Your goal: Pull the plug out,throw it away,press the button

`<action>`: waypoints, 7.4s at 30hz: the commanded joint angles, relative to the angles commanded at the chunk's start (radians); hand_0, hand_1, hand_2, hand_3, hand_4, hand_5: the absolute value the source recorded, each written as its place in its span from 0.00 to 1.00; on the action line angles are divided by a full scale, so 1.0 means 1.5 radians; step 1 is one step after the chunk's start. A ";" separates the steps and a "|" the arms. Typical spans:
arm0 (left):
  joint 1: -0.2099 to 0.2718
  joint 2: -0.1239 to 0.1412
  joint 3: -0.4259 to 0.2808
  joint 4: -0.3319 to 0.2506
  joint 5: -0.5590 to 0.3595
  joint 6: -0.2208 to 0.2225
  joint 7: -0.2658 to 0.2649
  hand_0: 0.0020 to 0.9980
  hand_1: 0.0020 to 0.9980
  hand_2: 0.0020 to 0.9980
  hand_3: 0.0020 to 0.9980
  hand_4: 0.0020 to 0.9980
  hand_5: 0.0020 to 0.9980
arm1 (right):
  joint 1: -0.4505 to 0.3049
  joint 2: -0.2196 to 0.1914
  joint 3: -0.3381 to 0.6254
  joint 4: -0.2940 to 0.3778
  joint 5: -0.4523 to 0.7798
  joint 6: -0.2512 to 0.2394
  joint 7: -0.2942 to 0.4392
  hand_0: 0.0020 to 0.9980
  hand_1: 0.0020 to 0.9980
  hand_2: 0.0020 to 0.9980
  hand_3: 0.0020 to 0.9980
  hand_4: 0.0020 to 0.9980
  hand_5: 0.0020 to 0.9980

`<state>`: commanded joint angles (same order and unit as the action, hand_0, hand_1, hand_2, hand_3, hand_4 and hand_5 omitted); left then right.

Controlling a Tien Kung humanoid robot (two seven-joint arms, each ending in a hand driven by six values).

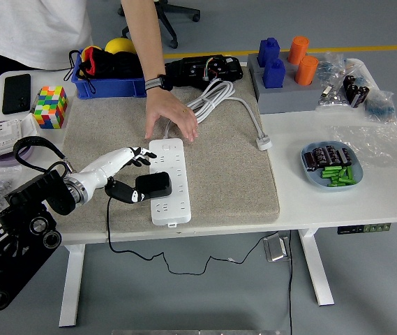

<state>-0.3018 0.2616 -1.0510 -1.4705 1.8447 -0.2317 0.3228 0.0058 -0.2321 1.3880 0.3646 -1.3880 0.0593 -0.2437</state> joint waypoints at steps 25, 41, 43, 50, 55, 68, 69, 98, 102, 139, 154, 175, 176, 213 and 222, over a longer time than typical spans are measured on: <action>-0.032 -0.023 0.051 0.068 0.009 0.066 -0.051 0.54 0.44 0.45 0.57 0.82 0.00 | 0.002 -0.003 -0.005 0.001 0.001 0.001 0.000 0.75 0.70 0.71 0.72 0.76 0.65; -0.031 -0.013 0.037 0.048 0.018 0.089 -0.080 0.48 0.35 0.38 0.54 0.74 0.00 | 0.003 -0.007 -0.011 0.001 0.002 0.000 0.000 0.75 0.70 0.71 0.73 0.76 0.65; -0.028 -0.007 0.018 0.033 0.019 0.088 -0.080 0.48 0.35 0.38 0.54 0.74 0.00 | 0.003 -0.007 -0.012 0.001 0.002 0.000 0.000 0.75 0.70 0.71 0.73 0.76 0.65; -0.035 0.003 -0.049 0.082 0.041 0.097 -0.087 0.48 0.35 0.37 0.54 0.73 0.00 | 0.002 -0.007 -0.014 0.001 0.003 0.000 0.000 0.75 0.70 0.71 0.72 0.77 0.65; -0.048 0.003 -0.063 0.160 0.048 0.108 -0.099 0.48 0.35 0.37 0.54 0.73 0.00 | 0.000 -0.005 -0.011 0.001 0.003 0.000 0.000 0.75 0.70 0.71 0.72 0.77 0.65; -0.066 -0.014 -0.061 0.241 0.043 0.123 -0.123 0.65 0.65 0.63 0.81 0.91 0.00 | -0.003 -0.002 -0.008 0.001 0.002 0.001 0.000 0.75 0.70 0.71 0.72 0.77 0.65; -0.068 -0.014 -0.060 0.243 0.043 0.120 -0.121 0.65 0.65 0.63 0.81 0.91 0.00 | -0.003 -0.002 -0.008 0.001 0.002 0.001 0.000 0.75 0.70 0.71 0.72 0.77 0.65; -0.148 -0.048 0.014 0.252 -0.034 0.139 -0.178 0.10 0.05 0.16 0.81 0.86 0.15 | -0.003 -0.002 -0.012 0.001 0.007 0.000 0.000 0.75 0.70 0.71 0.72 0.77 0.65; -0.172 -0.061 0.034 0.262 -0.024 0.125 -0.151 0.10 0.05 0.16 0.81 0.86 0.15 | -0.003 0.000 -0.011 -0.001 0.006 0.001 0.000 0.75 0.70 0.71 0.72 0.77 0.65; -0.277 -0.091 0.176 0.384 -0.050 0.073 -0.039 0.04 0.00 0.04 0.74 0.37 0.00 | -0.002 -0.002 -0.013 -0.002 0.008 0.001 0.000 0.75 0.70 0.71 0.72 0.76 0.65; -0.284 -0.094 0.189 0.394 -0.062 0.070 -0.028 0.04 0.00 0.03 0.71 0.16 0.00 | -0.001 -0.002 -0.011 -0.002 0.008 0.001 0.000 0.75 0.70 0.71 0.72 0.76 0.65; -0.282 -0.089 0.177 0.388 -0.053 0.071 -0.021 0.03 0.00 0.03 0.73 0.15 0.00 | 0.000 -0.001 -0.013 -0.001 0.010 0.001 0.000 0.75 0.70 0.71 0.73 0.76 0.65; -0.283 -0.090 0.178 0.393 -0.052 0.070 -0.018 0.03 0.00 0.03 0.73 0.15 0.00 | 0.000 -0.001 -0.013 -0.001 0.010 0.001 0.000 0.75 0.70 0.71 0.73 0.76 0.65; -0.125 -0.035 -0.168 0.184 0.078 0.088 -0.013 0.41 0.59 0.66 0.84 0.73 0.02 | -0.002 -0.002 -0.009 0.000 0.006 0.000 0.000 0.75 0.70 0.71 0.73 0.76 0.65; -0.062 -0.022 -0.256 0.162 0.077 0.134 -0.060 0.67 0.72 0.75 0.86 0.74 0.05 | 0.003 0.000 -0.004 0.000 0.004 0.000 0.000 0.75 0.70 0.71 0.73 0.76 0.65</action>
<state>-0.3949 0.2289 -1.4346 -1.2282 1.9597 -0.0305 0.2322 0.0102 -0.2317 1.3819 0.3652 -1.3815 0.0597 -0.2440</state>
